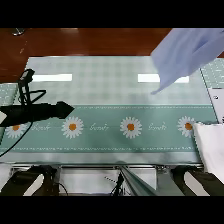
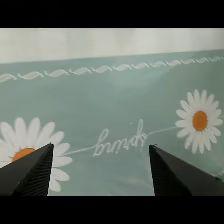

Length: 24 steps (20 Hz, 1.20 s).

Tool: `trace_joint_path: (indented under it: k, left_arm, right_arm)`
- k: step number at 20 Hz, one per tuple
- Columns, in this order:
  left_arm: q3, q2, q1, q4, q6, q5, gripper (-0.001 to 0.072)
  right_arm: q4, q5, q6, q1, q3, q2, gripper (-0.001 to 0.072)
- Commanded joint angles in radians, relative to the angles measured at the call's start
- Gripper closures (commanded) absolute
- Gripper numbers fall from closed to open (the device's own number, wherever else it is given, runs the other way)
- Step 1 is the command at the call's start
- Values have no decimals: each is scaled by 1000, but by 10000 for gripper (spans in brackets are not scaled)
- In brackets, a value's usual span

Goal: Fold the shirts.

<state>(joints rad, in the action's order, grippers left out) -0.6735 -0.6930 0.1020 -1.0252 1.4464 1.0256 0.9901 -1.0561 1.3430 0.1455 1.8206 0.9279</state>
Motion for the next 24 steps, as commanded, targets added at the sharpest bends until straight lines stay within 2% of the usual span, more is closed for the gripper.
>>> trace_joint_path:
  k: [1, 3, 5, 7, 10, 14, 15, 16, 17, 20, 24]
  left_arm:
    - [42, 19, 55, 36, -2, -27, 5]
    - [42, 19, 87, 36, -2, -51, 4]
    - [42, 18, 98, 36, -2, -79, 5]
    - [42, 13, 98, 34, -2, -97, 5]
    - [42, 6, 98, 35, -2, -92, 5]
    - [42, 2, 98, -109, 14, -82, 4]
    - [42, 0, 98, -153, 35, -74, 4]
    - [42, 1, 98, -174, 43, -67, 4]
    - [42, 1, 98, -175, 43, -60, 4]
    - [41, 1, 98, -113, 43, -7, 4]
    - [41, 0, 98, -50, 43, 164, 4]
  right_arm:
    - [-60, -162, -14, -95, 0, -35, 685]
    - [-61, -263, 4, -186, -84, -30, 685]
    - [-61, -266, 26, -323, -253, -30, 685]
    - [-61, -177, 43, -467, -452, -27, 685]
    - [-67, 60, 126, -677, -731, 21, 685]
    - [-93, 173, 166, -835, -801, 180, 680]
    - [-125, 174, 164, -841, -800, 210, 538]
    - [-152, 162, 157, -840, -800, 228, 227]
    - [-153, 138, 133, -827, -799, 229, 85]
    - [-89, 3, 115, -671, -777, 167, 85]
    - [235, -212, 174, -251, -790, -18, 85]
